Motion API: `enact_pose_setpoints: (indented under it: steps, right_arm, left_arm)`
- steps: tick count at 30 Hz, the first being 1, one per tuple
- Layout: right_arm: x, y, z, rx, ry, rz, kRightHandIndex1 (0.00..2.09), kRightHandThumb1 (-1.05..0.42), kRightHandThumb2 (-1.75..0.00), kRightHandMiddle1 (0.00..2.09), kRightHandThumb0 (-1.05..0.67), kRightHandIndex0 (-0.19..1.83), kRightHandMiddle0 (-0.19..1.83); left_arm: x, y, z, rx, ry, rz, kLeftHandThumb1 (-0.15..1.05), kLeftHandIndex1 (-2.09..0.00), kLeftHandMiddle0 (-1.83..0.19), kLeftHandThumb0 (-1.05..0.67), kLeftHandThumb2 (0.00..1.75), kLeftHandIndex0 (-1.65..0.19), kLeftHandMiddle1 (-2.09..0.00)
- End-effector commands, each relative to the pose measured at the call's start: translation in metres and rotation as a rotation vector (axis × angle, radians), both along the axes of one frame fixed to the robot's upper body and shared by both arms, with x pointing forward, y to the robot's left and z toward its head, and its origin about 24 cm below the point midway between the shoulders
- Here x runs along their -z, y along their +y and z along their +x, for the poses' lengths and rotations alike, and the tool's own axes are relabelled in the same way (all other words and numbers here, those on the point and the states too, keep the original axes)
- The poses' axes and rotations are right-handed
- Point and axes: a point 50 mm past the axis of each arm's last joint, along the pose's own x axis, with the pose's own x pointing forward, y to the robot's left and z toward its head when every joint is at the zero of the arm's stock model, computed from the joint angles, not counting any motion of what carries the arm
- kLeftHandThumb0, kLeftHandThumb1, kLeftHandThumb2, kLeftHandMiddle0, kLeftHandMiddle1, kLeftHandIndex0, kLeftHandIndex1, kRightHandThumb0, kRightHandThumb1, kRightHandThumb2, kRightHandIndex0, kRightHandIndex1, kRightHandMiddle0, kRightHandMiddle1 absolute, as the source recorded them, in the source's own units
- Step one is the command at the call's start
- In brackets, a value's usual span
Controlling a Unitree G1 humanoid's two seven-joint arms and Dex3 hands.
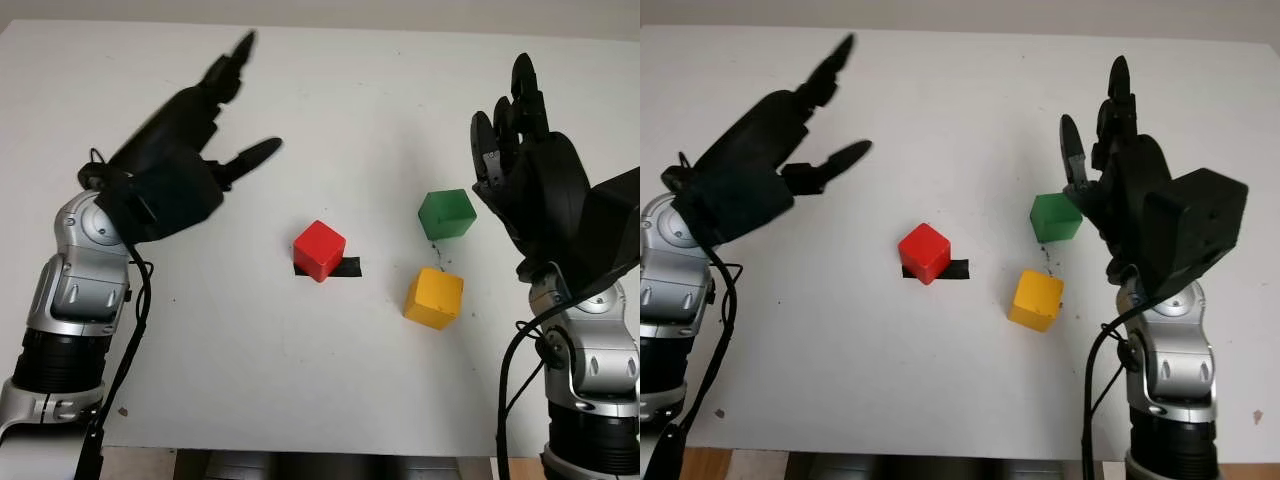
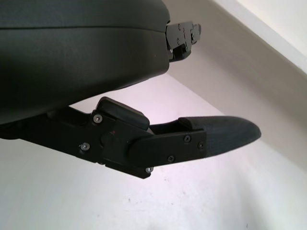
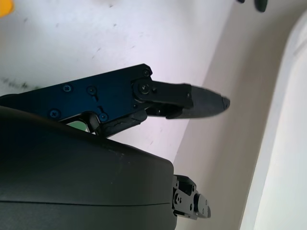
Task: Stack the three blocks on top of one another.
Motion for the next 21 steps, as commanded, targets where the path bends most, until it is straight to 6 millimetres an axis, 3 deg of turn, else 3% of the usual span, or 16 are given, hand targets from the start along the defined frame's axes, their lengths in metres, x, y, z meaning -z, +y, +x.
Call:
enact_pose_setpoints:
  steps: [1, 4, 9, 14, 21]
  right_arm:
    - [-0.014, -0.004, -0.004, -0.02, -0.04, -0.093, 0.03, -1.05, -0.27, 0.05, -0.74, -0.14, -0.11]
    - [-0.03, -0.012, -0.006, -0.099, -0.041, -0.271, 0.07, -0.99, -0.09, 0.09, -0.75, -0.08, -0.03]
    - [-0.058, -0.021, -0.01, -0.217, -0.016, -0.556, 0.12, -0.8, -0.03, 0.15, -0.71, 0.07, 0.19]
    - [-0.082, -0.012, -0.018, -0.306, -0.061, -0.912, 0.13, -0.7, -0.04, 0.11, -0.65, 0.21, 0.34]
    - [-0.088, 0.011, -0.03, -0.481, -0.144, -1.469, 0.1, -0.72, -0.06, 0.09, -0.68, 0.29, 0.45]
  left_arm:
    - [0.005, 0.01, -0.003, -0.025, -0.001, -0.079, 1.05, 0.0, 0.19, -0.83, 0.63, 0.19, 0.0]
    - [0.012, 0.022, -0.008, -0.058, 0.015, -0.198, 1.05, 0.0, 0.19, -0.83, 0.66, 0.19, 0.0]
    - [0.027, 0.034, -0.015, -0.072, 0.085, -0.443, 1.05, 0.0, 0.19, -0.84, 0.64, 0.19, 0.0]
    - [0.039, 0.032, -0.023, -0.072, 0.13, -0.539, 1.05, 0.0, 0.19, -0.84, 0.64, 0.19, 0.0]
    - [0.052, 0.026, -0.024, -0.064, 0.151, -0.579, 1.05, 0.0, 0.19, -0.84, 0.65, 0.19, 0.0]
